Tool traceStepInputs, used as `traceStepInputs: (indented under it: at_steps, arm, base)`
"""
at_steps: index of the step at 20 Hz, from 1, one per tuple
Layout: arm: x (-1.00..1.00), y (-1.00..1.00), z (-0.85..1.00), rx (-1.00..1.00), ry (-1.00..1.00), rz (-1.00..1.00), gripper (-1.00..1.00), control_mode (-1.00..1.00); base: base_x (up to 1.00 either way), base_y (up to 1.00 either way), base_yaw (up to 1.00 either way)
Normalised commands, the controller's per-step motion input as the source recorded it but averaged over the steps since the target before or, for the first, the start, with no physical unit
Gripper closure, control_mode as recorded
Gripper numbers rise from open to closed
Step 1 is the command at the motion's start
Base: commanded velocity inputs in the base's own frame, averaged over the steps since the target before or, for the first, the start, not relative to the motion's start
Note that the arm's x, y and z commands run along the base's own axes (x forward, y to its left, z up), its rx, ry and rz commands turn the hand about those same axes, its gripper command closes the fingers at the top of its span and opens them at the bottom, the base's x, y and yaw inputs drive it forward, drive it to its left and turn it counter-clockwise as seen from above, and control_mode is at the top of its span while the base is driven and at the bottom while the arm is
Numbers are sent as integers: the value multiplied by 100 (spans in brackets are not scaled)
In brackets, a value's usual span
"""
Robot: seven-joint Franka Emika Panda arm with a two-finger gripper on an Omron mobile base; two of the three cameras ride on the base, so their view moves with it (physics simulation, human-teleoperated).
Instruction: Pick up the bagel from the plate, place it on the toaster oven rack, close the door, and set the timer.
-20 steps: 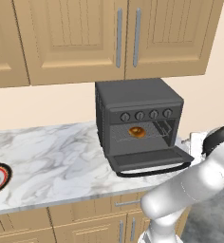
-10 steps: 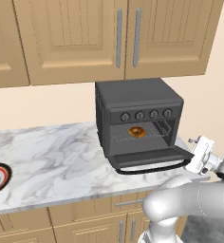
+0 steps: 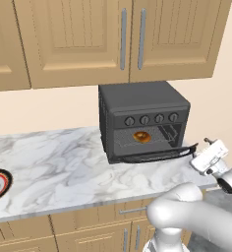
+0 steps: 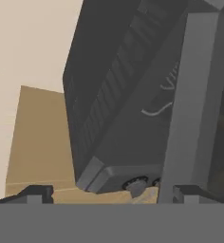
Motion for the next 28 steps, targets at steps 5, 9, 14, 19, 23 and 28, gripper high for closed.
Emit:
traceStepInputs:
  at_steps: [5,9,14,19,23,28]
  arm:
    - [36,21,54,17,19,-28,-100,-100]
    - [44,39,48,1,32,-21,-100,-100]
    - [54,40,18,0,38,-14,-100,-100]
    - [57,45,0,-1,42,-10,-100,-100]
    - [46,38,4,-1,40,-8,-100,-100]
    - [-45,1,39,0,21,-5,-100,-100]
  base:
    - [0,0,0]
    - [0,0,0]
    - [0,0,0]
    - [0,0,0]
    - [0,0,0]
    - [0,0,0]
